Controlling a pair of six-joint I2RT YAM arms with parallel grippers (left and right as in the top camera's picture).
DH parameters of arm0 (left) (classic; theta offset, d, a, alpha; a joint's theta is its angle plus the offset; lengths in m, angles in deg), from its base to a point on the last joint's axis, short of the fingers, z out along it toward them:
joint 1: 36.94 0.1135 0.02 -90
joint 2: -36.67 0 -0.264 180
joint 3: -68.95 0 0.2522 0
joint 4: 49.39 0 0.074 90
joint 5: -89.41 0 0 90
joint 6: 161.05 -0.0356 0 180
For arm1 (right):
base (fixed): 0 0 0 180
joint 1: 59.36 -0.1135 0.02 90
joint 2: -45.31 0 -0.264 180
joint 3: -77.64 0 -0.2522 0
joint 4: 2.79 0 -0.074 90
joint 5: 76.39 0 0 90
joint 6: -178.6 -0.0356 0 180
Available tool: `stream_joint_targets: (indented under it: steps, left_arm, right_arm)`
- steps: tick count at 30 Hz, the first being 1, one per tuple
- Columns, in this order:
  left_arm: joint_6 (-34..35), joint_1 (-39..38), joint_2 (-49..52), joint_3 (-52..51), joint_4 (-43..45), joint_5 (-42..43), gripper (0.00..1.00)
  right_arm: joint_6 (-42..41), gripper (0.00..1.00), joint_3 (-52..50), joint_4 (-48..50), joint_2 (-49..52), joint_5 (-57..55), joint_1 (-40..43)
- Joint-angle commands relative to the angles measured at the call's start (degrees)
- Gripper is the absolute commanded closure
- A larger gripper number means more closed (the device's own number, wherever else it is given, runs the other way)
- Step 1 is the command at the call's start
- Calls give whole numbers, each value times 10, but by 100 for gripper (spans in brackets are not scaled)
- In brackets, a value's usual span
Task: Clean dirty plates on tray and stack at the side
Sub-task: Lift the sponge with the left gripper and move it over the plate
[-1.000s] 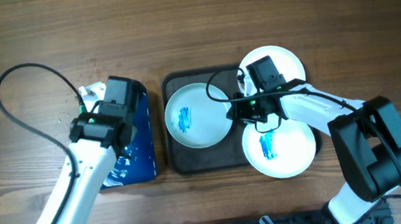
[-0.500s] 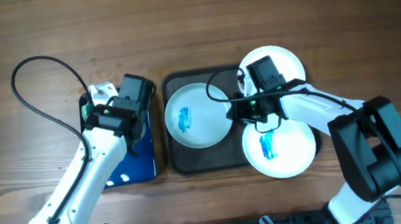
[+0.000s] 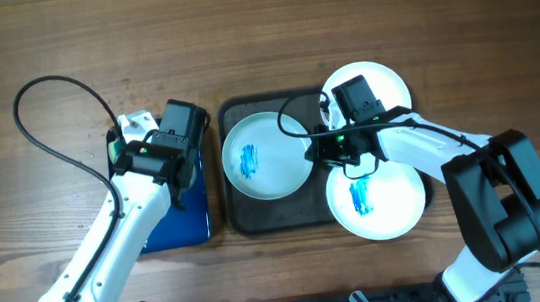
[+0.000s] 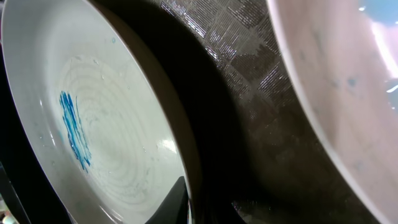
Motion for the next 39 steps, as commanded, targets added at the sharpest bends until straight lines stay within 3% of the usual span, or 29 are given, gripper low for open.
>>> stream_joint_targets:
  steps: [1,6,10,15,18,22,25,34,39]
  left_arm:
    - [5,-2,1,6,24,100,96]
    - [-21,-2,2,6,64,244,96]
    - [-21,-1,2,6,69,285,96]
    - [-20,-1,2,6,69,288,96]
    - [21,16,2,6,50,241,96]
    - [85,94,2,6,6,180,96]
    - [92,145,2,6,1,193,96]
    - [-91,175,2,6,77,426,96]
    - [-97,155,2,6,106,512,96]
  right_arm:
    - [-2,89,-15,-9,30,-33,-3]
    - [-2,89,-15,-10,30,-33,-3]
    - [-2,89,-15,-9,30,-29,-3]
    - [-2,89,-15,-9,30,-30,-3]
    - [-2,89,-15,-9,30,-29,-3]
    - [-1,89,-15,-10,30,-29,-3]
    - [-1,89,-15,-9,30,-29,-3]
    - [0,89,-15,-7,30,-29,-3]
    - [0,89,-15,-7,30,-29,-3]
